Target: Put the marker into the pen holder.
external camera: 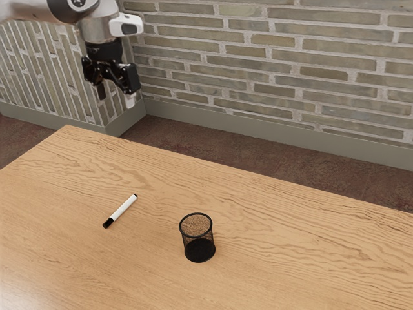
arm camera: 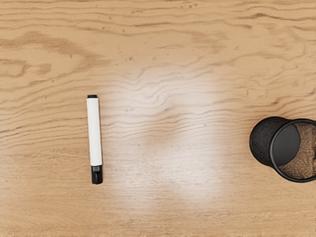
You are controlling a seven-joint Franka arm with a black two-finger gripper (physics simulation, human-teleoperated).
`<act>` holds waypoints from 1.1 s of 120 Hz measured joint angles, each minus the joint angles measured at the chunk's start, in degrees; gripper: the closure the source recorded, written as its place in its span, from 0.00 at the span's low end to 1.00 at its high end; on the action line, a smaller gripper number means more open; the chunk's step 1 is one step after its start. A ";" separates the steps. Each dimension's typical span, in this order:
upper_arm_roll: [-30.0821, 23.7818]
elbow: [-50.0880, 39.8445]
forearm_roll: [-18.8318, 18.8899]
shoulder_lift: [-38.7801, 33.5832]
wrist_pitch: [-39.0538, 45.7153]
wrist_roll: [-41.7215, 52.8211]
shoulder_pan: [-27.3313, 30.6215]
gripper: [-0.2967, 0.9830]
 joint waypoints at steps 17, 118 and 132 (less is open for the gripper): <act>0.75 0.64 -0.34 -1.06 -0.58 -0.01 0.09 0.23; 8.72 -33.78 1.86 10.92 39.77 3.84 0.29 0.23; 8.71 -33.80 -0.15 13.11 44.79 3.85 0.25 0.23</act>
